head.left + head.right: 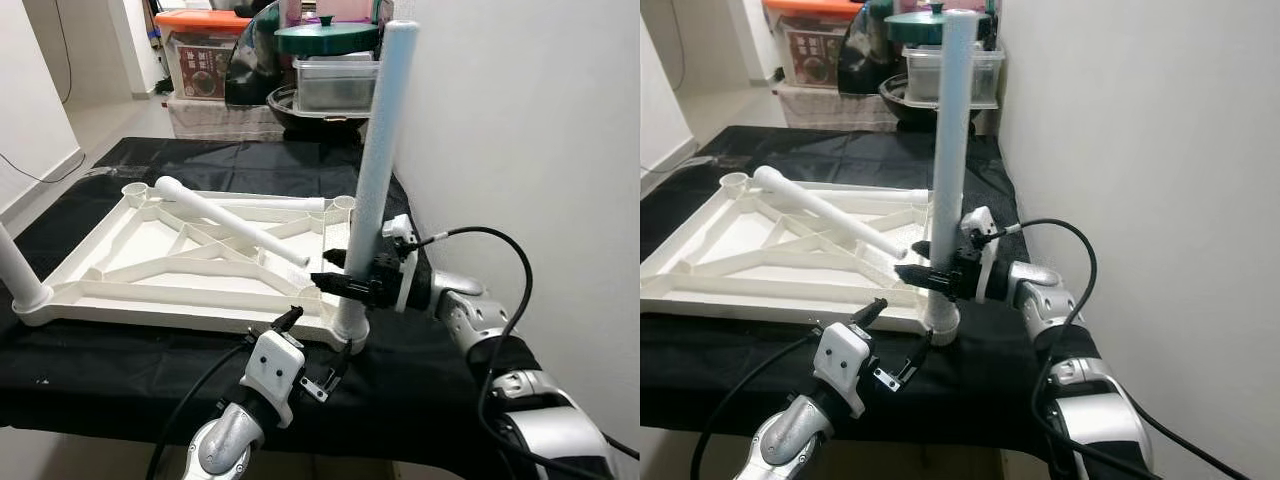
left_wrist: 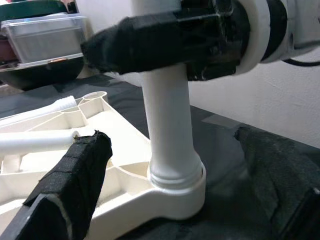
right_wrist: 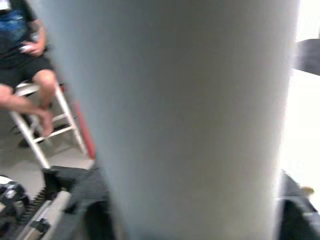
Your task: Building children table
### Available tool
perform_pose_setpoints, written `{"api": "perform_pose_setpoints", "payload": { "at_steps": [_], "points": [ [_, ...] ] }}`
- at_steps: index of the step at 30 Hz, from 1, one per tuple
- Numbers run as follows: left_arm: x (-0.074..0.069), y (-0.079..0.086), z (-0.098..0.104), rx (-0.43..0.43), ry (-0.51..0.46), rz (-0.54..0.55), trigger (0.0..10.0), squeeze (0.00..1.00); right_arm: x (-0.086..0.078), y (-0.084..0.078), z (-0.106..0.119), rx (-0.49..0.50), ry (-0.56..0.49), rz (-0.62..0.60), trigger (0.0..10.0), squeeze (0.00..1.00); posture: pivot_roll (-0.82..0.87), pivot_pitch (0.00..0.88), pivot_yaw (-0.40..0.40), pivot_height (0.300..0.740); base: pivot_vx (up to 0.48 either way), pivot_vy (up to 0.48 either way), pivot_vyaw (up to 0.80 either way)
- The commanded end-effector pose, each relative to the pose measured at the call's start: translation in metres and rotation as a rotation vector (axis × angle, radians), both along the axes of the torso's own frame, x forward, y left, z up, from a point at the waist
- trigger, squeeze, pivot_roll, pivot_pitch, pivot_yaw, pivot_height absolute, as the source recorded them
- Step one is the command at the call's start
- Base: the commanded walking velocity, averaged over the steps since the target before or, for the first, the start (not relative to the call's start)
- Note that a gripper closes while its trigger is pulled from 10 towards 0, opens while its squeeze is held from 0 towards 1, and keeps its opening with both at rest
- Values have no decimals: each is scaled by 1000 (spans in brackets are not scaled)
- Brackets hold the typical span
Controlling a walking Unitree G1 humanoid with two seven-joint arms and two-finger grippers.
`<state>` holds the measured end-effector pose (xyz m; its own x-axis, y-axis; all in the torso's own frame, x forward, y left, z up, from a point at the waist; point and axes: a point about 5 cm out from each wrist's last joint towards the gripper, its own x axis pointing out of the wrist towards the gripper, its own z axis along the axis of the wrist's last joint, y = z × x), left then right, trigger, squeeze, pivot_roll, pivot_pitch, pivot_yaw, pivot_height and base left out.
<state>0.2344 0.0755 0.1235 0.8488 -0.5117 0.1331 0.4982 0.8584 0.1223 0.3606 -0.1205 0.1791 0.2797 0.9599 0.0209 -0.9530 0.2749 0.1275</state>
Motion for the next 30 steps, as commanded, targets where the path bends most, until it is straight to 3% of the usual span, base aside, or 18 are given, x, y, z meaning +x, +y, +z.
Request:
{"api": "perform_pose_setpoints", "payload": {
  "at_steps": [1,2,6,7,8,11,14,16,17,18,21,22,23,25,27,29,30],
  "points": [
    [-1,0,-1,4,3,0,10000,0,1,11,2,-1,-22,9,0,0,103,0,-50,740,0,0,0],
    [-1,0,-1,3,3,0,10000,0,5,12,1,-13,-38,-70,0,0,103,0,-50,740,0,0,0],
    [-2,-1,-1,3,3,0,10000,0,8,12,0,-21,-50,-125,0,0,103,0,-50,740,0,0,0],
    [-2,-1,-2,3,4,-1,10000,0,17,6,-3,-50,-47,-299,0,0,98,0,-47,740,0,0,0],
    [-2,-1,-2,3,4,-1,10000,0,17,6,-3,-50,-47,-299,0,0,98,0,-47,740,0,0,0],
    [-1,-1,-2,4,5,-3,10000,0,34,-23,-12,-83,24,-783,0,0,90,0,-41,740,0,0,0],
    [-1,-1,-3,4,6,-5,10000,0,36,-43,-19,-117,56,-1037,0,0,87,0,-39,740,0,0,0],
    [-1,-1,-3,4,6,-5,10000,0,36,-46,-20,-124,56,-1069,0,0,87,0,-39,740,0,0,0],
    [-1,-1,-3,5,6,-6,10000,0,35,-55,-22,-129,64,-1201,0,0,86,0,-39,740,0,0,0],
    [-1,-1,-3,5,6,-6,10000,0,35,-55,-22,-129,64,-1201,0,0,86,0,-39,740,0,0,0],
    [-1,-1,-3,5,8,-7,10000,0,23,-76,-32,-115,91,-1599,0,0,86,0,-38,740,0,0,0],
    [-1,-1,-3,5,8,-7,10000,0,23,-76,-32,-115,91,-1599,0,0,86,0,-38,740,0,0,0],
    [-1,-1,-3,5,7,-6,10000,0,18,-75,-35,-95,116,-1680,0,0,88,0,-41,740,0,0,0],
    [-1,-1,-3,5,7,-6,10000,0,18,-75,-35,-95,116,-1680,0,0,88,0,-41,740,0,0,0],
    [-1,-1,-3,6,7,-5,10000,0,11,-56,-41,-52,182,-1729,0,0,90,0,-41,740,0,0,0],
    [-1,-1,-3,6,7,-5,10000,0,11,-56,-41,-52,182,-1729,0,0,90,0,-41,740,0,0,0],
    [-2,-1,-3,6,7,-5,10000,0,12,-43,-40,-22,196,-1681,4235,0,89,0,-39,740,0,0,0]
  ]
}}
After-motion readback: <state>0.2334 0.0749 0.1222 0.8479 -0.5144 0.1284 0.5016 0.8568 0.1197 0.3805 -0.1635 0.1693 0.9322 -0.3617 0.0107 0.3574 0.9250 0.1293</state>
